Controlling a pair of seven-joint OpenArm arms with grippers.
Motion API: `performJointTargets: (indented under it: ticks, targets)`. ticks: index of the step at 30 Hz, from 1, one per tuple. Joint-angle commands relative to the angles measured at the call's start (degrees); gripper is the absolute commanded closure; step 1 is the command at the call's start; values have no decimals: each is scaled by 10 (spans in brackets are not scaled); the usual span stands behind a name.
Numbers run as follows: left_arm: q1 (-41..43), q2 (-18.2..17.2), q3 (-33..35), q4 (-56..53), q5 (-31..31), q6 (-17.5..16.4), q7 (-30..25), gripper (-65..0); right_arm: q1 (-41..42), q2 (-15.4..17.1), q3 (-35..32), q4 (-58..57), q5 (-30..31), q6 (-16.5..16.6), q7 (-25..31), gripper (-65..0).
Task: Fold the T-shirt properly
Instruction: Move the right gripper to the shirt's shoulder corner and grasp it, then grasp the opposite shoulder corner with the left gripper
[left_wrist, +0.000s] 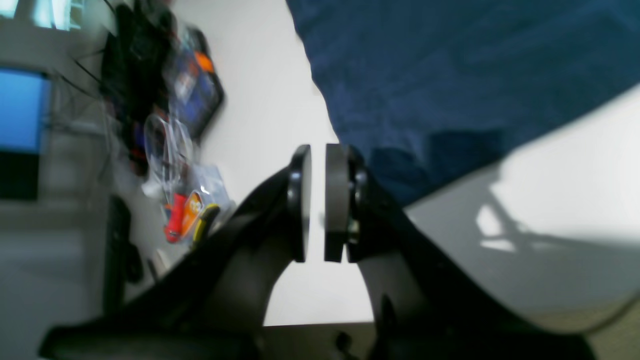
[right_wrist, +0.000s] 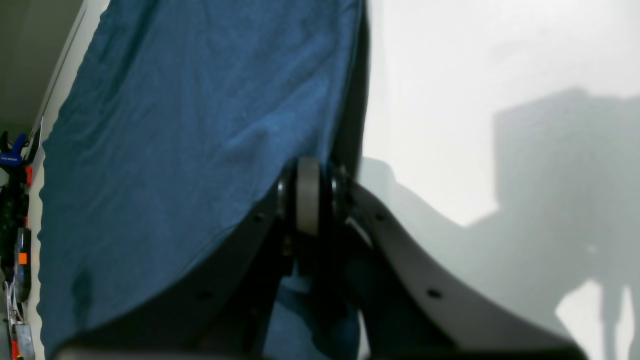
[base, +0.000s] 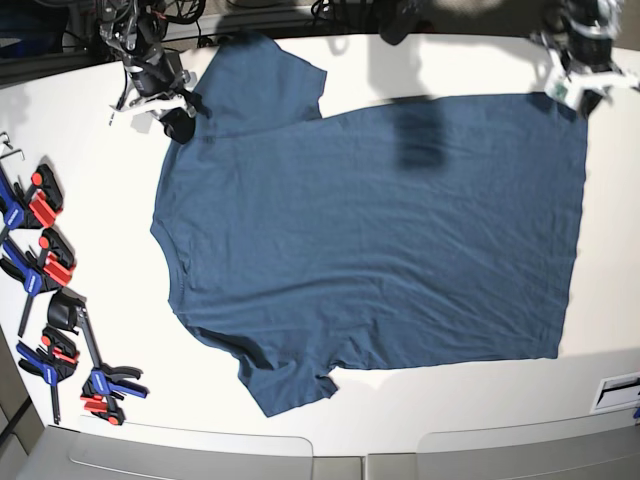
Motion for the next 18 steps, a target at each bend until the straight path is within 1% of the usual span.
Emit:
performJointTargets:
  ticks: [1, 4, 6, 8, 10, 13, 15, 18]
  targets:
    - [-14, -7, -24, -12, -20, -7, -7, -42, -3, 3, 0, 3, -15, -6, -13, 0]
    - [-66, -7, -97, -86, -141, -75, -10, -42, -3, 4, 0, 3, -15, -6, -13, 0]
    - [-101, -7, -153, -140, -239, -137, -9, -56, -3, 3, 0, 3, -15, -7, -13, 0]
    - [-132, -7, -211, -198, -354, -210, 3, -89, -3, 3, 0, 3, -15, -6, -13, 0]
    - [-162, -7, -262, -256, -475, -281, 43, -135, -3, 3, 0, 3, -15, -6, -13, 0]
    - [-199, -7, -318, -347, -640, -361, 126, -193, -3, 3, 0, 3, -15, -6, -13, 0]
    - [-214, -7, -336, -408, -719, -399, 173, -213, -3, 3, 0, 3, -15, -6, -13, 0]
    - [-220, -4, -336, -487, -795, -445, 220, -255, -3, 3, 0, 3, -15, -7, -13, 0]
